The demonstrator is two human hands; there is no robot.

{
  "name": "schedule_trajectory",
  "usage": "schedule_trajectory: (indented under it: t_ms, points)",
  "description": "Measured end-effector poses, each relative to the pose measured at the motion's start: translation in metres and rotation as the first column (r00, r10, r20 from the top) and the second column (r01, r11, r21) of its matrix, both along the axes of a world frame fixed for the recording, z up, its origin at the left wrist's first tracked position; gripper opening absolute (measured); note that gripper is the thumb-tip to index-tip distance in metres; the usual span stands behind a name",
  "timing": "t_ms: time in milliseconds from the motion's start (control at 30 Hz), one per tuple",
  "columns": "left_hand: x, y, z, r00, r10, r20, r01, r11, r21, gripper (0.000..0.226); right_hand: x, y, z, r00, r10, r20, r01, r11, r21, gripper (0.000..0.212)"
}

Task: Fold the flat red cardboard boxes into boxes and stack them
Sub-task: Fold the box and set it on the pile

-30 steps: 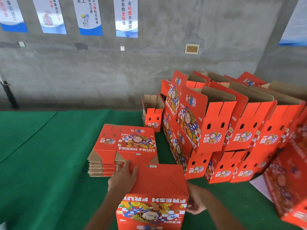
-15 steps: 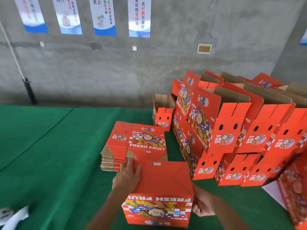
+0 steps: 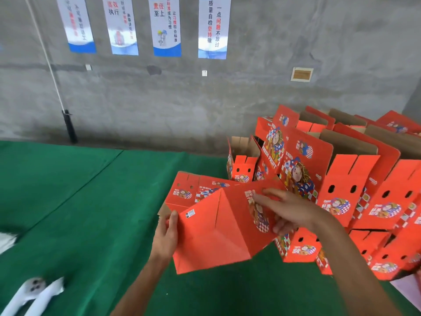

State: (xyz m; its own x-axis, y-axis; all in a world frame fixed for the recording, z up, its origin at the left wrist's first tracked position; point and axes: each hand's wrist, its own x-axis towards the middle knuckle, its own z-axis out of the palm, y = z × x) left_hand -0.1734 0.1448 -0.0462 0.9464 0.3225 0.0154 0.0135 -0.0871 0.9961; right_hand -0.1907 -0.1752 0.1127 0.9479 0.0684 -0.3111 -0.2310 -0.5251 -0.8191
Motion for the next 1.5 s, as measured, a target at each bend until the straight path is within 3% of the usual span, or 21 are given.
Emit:
schedule_trajectory:
  t_ms: [67, 133, 267, 367, 567, 800, 1000, 1167, 1367, 1500]
  points:
    - [0.004, 0.003, 0.011, 0.999, -0.029, 0.032, 0.03, 0.999, -0.034, 0.037, -0.002, 0.023, 0.023, 0.986, 0.082, 0.145, -0.068, 0.993, -0.101, 0.063]
    - [0.012, 0.007, 0.022, 0.997, -0.07, 0.043, 0.069, 0.997, 0.032, 0.039, -0.003, 0.047, 0.03, 0.94, 0.178, 0.291, -0.097, 0.958, -0.271, 0.06]
    - [0.027, 0.004, 0.049, 0.972, -0.232, 0.026, 0.232, 0.973, -0.003, 0.049, 0.007, 0.107, -0.015, 0.785, 0.312, 0.535, 0.065, 0.818, -0.571, 0.057]
    - [0.039, -0.006, 0.063, 0.954, -0.264, 0.144, 0.255, 0.964, 0.08, 0.064, 0.021, 0.145, -0.064, 0.748, 0.34, 0.57, 0.189, 0.714, -0.674, 0.056]
    - [0.067, -0.003, 0.044, 0.909, -0.41, 0.081, 0.41, 0.912, 0.013, 0.07, 0.055, 0.165, -0.132, 0.798, 0.264, 0.541, 0.219, 0.71, -0.669, 0.055]
    - [0.119, -0.007, 0.017, 0.892, -0.451, 0.041, 0.451, 0.893, 0.009, 0.066, 0.102, 0.166, -0.167, 0.864, 0.243, 0.441, 0.133, 0.735, -0.665, 0.061]
    - [0.191, -0.021, -0.004, 0.9, -0.434, 0.051, 0.435, 0.9, -0.016, 0.068, 0.171, 0.155, -0.188, 0.866, 0.245, 0.436, 0.131, 0.73, -0.67, 0.06]
    - [0.283, -0.022, -0.005, 0.939, -0.34, 0.056, 0.339, 0.94, 0.039, 0.086, 0.267, 0.158, -0.189, 0.847, 0.241, 0.474, 0.142, 0.756, -0.639, 0.059]
    - [0.403, -0.035, -0.004, 0.94, -0.338, 0.052, 0.335, 0.94, 0.064, 0.073, 0.39, 0.152, -0.191, 0.839, 0.22, 0.497, 0.149, 0.786, -0.601, 0.061]
    - [0.48, -0.037, -0.005, 0.942, -0.332, 0.056, 0.317, 0.93, 0.189, 0.045, 0.467, 0.153, -0.192, 0.804, 0.196, 0.561, 0.211, 0.789, -0.577, 0.059]
